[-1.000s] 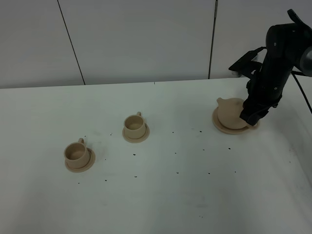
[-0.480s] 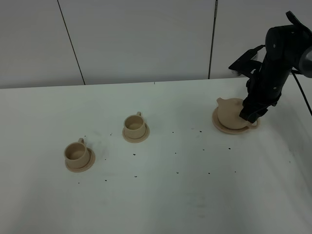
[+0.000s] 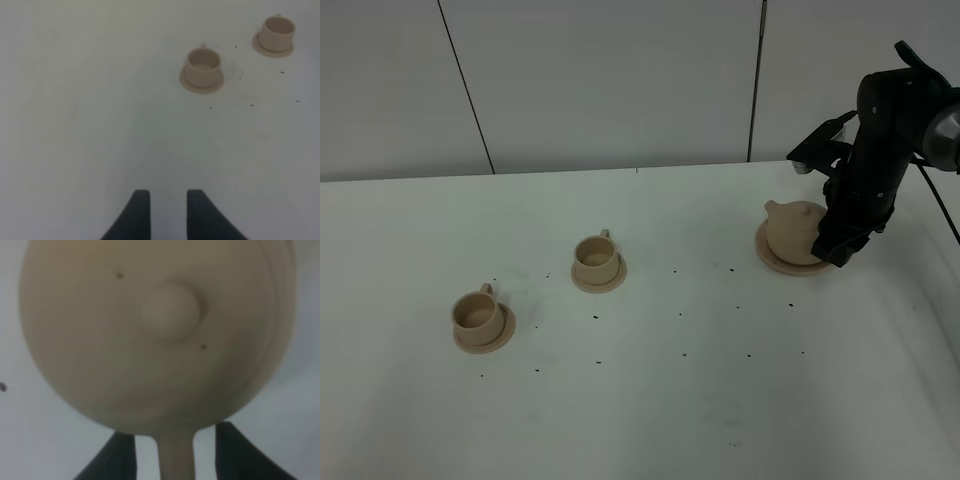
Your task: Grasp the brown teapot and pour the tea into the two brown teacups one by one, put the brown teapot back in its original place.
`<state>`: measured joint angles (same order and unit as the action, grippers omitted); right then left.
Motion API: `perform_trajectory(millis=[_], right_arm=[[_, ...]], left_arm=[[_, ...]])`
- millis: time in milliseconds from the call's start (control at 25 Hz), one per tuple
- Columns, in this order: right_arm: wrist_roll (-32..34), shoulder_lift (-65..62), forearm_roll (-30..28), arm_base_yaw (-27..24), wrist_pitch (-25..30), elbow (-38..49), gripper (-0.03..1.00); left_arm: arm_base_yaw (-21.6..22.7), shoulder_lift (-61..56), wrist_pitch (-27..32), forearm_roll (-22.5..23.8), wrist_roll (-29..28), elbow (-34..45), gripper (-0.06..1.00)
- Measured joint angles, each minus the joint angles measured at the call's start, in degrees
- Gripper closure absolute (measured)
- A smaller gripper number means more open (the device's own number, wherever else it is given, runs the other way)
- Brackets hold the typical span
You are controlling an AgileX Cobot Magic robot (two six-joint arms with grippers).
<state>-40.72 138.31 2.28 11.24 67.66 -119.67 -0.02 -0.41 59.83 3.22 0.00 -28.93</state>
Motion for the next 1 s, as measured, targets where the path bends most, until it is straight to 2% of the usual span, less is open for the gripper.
perform_trajectory(millis=[480, 1000], right_arm=[[0.17, -0.01, -0.44, 0.00, 2.27, -4.38, 0.62], [-0.27, -0.01, 1.61, 0.00, 2.85, -4.46, 0.64]], left_arm=[[0.00, 0.00, 0.00, 0.00, 0.00, 0.00, 0.70], [0.00, 0.00, 0.00, 0.00, 0.00, 0.00, 0.70]])
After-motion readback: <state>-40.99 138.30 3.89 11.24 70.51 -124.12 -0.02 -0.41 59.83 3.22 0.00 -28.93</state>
